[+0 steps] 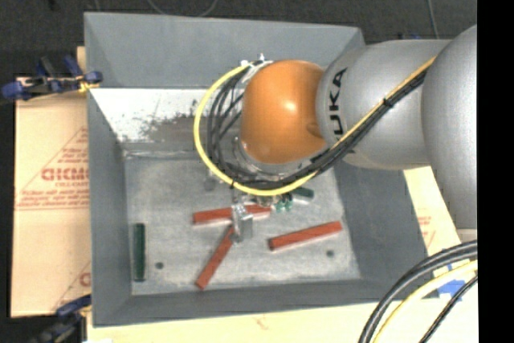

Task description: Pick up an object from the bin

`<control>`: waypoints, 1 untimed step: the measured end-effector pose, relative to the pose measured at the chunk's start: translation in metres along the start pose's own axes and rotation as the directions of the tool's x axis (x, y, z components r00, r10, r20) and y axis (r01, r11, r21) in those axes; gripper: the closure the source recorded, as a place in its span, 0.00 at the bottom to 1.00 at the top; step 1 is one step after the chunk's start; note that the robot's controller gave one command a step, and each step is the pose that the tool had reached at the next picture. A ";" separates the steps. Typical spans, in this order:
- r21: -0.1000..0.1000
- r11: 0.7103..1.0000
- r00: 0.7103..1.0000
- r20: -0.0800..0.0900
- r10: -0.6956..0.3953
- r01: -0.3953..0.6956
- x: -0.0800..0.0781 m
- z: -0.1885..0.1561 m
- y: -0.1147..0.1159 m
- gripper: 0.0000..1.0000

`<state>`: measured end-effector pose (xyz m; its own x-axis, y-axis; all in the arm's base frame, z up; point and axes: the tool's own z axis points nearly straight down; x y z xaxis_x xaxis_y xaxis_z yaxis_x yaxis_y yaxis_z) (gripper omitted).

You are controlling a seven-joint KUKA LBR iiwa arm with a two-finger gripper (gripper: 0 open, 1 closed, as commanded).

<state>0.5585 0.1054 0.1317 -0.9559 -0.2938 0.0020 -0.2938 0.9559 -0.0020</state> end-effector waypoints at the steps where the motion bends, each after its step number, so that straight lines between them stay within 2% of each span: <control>1: -0.001 1.000 1.000 0.003 0.014 -0.014 -0.015 0.064 -0.067 0.00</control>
Offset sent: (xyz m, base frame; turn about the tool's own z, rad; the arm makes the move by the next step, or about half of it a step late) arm 0.0326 -0.0545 -0.0617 0.0063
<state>0.5926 0.0460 0.0674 -0.9598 -0.2808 -0.0014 -0.2808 0.9598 -0.0010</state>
